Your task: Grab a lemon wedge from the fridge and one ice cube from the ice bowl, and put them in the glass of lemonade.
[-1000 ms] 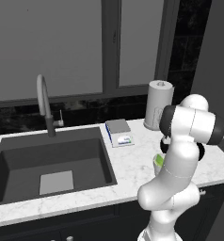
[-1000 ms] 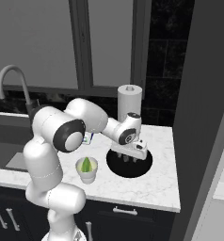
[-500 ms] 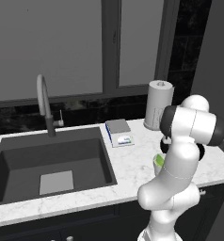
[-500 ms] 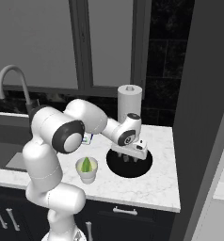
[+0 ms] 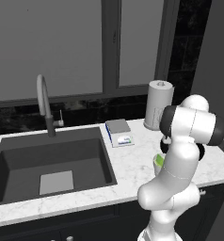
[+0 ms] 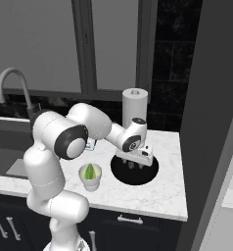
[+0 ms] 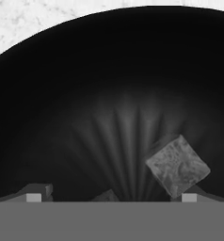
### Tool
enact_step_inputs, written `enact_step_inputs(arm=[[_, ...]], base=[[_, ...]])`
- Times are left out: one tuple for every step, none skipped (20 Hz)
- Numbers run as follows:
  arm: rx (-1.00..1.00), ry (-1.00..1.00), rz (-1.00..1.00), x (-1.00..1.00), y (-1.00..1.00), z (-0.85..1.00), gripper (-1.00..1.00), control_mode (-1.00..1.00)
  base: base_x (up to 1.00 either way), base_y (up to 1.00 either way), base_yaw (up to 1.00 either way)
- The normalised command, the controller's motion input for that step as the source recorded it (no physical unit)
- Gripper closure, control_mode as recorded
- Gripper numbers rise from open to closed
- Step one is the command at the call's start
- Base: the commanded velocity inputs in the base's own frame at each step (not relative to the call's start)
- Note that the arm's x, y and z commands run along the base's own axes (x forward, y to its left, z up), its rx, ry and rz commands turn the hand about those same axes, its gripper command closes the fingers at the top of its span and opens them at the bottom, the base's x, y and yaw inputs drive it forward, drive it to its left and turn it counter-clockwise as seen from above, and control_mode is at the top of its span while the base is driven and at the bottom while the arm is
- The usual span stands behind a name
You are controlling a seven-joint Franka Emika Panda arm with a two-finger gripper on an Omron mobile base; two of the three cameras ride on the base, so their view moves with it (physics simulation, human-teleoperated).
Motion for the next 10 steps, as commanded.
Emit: enact_step_inputs(arm=[[0.00,0.00,0.00,0.00,0.00,0.00,-1.00,-1.00],[0.00,0.00,0.00,0.00,0.00,0.00,-1.00,-1.00],[0.00,0.00,0.00,0.01,0.00,0.00,-1.00,-1.00],[0.00,0.00,0.00,0.04,0.00,0.00,-1.00,-1.00],[0.00,0.00,0.00,0.00,0.00,0.00,-1.00,-1.00],[0.00,0.00,0.00,-0.01,0.00,-0.07,-1.00,-1.00],[0.00,0.00,0.00,-0.04,0.00,-0.06,-1.00,-1.00],[0.00,0.00,0.00,-0.12,0.00,-0.04,-1.00,-1.00],[0.00,-0.03,0.00,-0.36,0.00,0.00,-1.00,-1.00],[0.00,0.00,0.00,-0.21,-0.01,-0.03,-1.00,-1.00]], base=[[0.00,0.00,0.00],[0.00,0.00,0.00],[0.00,0.00,0.00],[0.00,0.00,0.00],[0.00,0.00,0.00],[0.00,0.00,0.00],[0.00,0.00,0.00],[0.00,0.00,0.00],[0.00,0.00,0.00],[0.00,0.00,0.00]])
